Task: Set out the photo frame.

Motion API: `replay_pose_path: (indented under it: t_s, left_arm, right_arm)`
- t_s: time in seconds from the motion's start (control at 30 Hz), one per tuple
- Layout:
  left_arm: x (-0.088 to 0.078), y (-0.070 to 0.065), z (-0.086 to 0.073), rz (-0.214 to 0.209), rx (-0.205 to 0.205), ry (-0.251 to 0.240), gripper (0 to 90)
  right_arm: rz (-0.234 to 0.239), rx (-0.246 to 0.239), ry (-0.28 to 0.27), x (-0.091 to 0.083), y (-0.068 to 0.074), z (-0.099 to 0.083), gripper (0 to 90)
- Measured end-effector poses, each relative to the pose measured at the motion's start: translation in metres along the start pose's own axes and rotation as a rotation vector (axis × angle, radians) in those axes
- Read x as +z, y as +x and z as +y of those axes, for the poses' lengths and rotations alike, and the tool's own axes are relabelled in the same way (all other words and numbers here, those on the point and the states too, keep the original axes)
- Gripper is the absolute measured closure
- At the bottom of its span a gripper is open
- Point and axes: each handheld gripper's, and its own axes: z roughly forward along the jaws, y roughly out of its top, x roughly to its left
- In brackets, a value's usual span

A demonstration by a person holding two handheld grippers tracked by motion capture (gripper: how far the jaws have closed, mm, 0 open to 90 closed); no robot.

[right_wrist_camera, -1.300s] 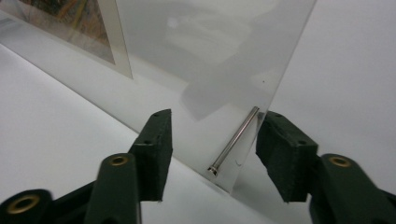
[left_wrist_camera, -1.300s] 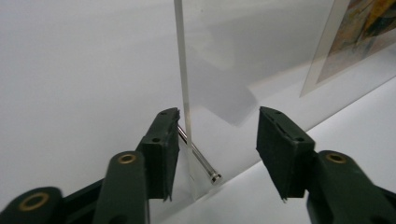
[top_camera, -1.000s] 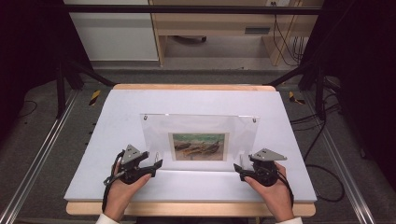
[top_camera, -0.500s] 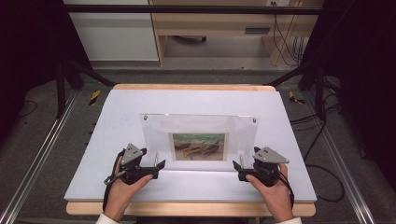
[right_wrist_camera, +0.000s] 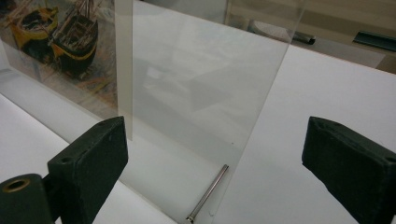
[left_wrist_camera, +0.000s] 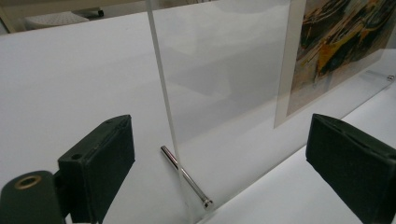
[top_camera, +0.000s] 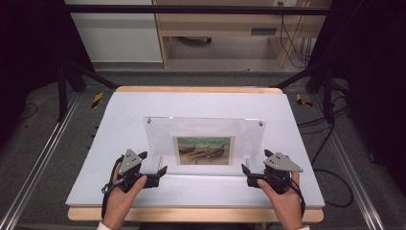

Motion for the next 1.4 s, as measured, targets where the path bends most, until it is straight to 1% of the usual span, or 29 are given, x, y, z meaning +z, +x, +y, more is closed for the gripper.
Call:
replay_pose_path:
  t_s: [0.1,0.23,0.27,0.33,0.5,0.77,0.87,1.0,1.2,1.3,1.4]
  left_arm:
    - [-0.003,0.0,0.0,0.001,0.003,-0.005,7.4]
    - [-0.009,0.0,-0.001,0.001,0.018,-0.008,7.5]
    - [-0.011,0.001,-0.001,0.003,0.026,-0.007,7.8]
    - [-0.014,0.003,-0.001,0.011,0.027,-0.011,8.0]
    - [-0.022,0.01,-0.003,0.025,0.026,-0.02,8.0]
    - [-0.036,0.025,-0.007,0.065,0.017,-0.029,8.2]
    - [-0.041,0.031,-0.009,0.085,0.017,-0.028,8.2]
    - [-0.047,0.041,-0.012,0.123,0.008,-0.024,8.2]
    - [-0.053,0.056,-0.016,0.193,-0.001,-0.025,8.2]
    - [-0.055,0.063,-0.018,0.216,-0.006,-0.025,8.2]
    - [-0.055,0.069,-0.021,0.235,-0.013,-0.013,8.2]
  right_arm:
    - [-0.001,0.0,-0.001,-0.002,0.0,0.0,7.3]
    - [-0.004,0.007,-0.002,-0.007,-0.001,-0.001,7.4]
    - [-0.007,0.009,-0.001,-0.008,-0.001,-0.002,7.4]
    - [-0.014,0.007,-0.002,-0.01,-0.003,-0.003,7.4]
    - [-0.027,0.017,0.0,-0.016,-0.006,-0.005,7.4]
    - [-0.046,0.037,0.009,-0.026,-0.014,-0.013,7.4]
    - [-0.059,0.044,0.021,-0.03,-0.018,-0.017,7.6]
    - [-0.079,0.058,0.036,-0.034,-0.023,-0.022,8.7]
    - [-0.123,0.078,0.053,-0.038,-0.034,-0.027,10.8]
    - [-0.144,0.085,0.062,-0.038,-0.04,-0.03,11.8]
    - [-0.167,0.084,0.079,-0.037,-0.044,-0.033,12.8]
